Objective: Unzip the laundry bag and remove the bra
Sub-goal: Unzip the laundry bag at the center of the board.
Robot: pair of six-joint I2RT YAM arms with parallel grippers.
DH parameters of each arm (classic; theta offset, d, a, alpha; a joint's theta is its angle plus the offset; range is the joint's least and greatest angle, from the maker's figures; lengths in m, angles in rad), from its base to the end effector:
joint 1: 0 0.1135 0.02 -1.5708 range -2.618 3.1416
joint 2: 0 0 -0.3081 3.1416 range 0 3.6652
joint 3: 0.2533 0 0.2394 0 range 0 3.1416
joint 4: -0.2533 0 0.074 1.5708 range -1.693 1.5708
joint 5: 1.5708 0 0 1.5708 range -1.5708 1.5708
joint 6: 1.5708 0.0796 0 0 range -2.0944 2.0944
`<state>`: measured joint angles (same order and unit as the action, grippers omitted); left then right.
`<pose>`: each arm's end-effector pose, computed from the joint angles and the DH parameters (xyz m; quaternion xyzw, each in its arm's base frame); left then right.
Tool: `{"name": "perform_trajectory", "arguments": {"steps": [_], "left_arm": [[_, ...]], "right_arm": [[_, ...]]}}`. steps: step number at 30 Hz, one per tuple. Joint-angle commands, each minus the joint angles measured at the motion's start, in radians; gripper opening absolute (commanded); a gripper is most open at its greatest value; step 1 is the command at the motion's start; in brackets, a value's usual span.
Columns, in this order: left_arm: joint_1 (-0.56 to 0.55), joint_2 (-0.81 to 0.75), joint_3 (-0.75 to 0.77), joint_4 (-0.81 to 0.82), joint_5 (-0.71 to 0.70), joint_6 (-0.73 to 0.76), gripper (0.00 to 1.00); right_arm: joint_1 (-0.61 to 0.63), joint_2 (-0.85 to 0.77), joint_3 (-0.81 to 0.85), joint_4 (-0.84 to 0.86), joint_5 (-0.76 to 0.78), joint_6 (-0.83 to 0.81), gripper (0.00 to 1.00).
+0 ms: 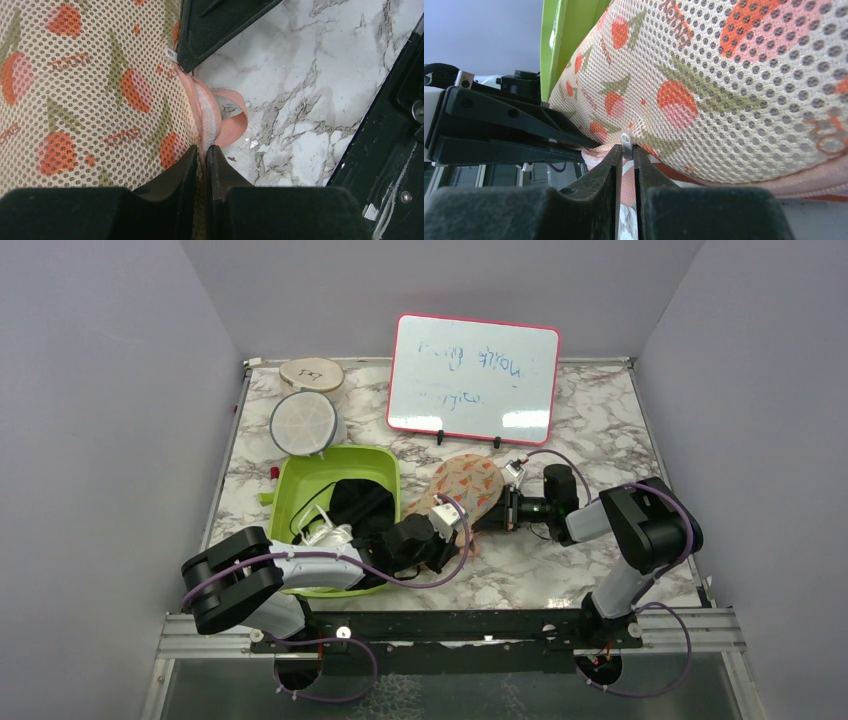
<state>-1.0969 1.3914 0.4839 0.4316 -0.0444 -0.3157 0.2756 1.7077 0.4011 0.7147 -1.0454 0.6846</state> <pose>0.1362 -0.2577 0.2006 0.3143 0.7937 -0.3233 0.4082 0.2459 0.1411 0.1471 -0.0745 0.7965 0.5789 0.1578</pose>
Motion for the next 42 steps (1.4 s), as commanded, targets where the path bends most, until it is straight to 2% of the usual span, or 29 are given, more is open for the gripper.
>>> {"name": "perform_trajectory", "arguments": {"steps": [1,9,12,15,27,30,38,42], "left_arm": [[-0.004,0.004,0.009,0.011,0.040,-0.020,0.00],[-0.004,0.002,0.002,0.012,0.037,-0.023,0.00],[-0.004,0.008,0.004,0.014,0.037,-0.024,0.00],[-0.004,0.015,0.005,0.018,0.041,-0.026,0.00],[-0.004,0.004,-0.004,0.022,0.042,-0.029,0.00],[-0.004,0.004,-0.005,0.022,0.037,-0.031,0.00],[-0.004,0.004,-0.010,0.021,0.015,-0.028,0.00],[-0.004,0.003,-0.010,0.021,0.023,-0.028,0.00]], "right_arm": [[0.006,0.016,0.018,0.028,0.005,0.001,0.10],[0.007,-0.032,0.020,-0.062,0.057,-0.010,0.06],[0.006,-0.043,0.008,-0.043,0.059,0.016,0.19],[0.008,-0.044,0.006,-0.024,0.063,0.036,0.21],[0.011,-0.038,0.033,-0.099,0.112,0.022,0.08],[0.011,-0.063,0.029,-0.154,0.138,0.024,0.01],[0.011,-0.181,0.028,-0.378,0.260,0.079,0.01],[0.011,-0.232,0.025,-0.413,0.329,0.152,0.01]]}}
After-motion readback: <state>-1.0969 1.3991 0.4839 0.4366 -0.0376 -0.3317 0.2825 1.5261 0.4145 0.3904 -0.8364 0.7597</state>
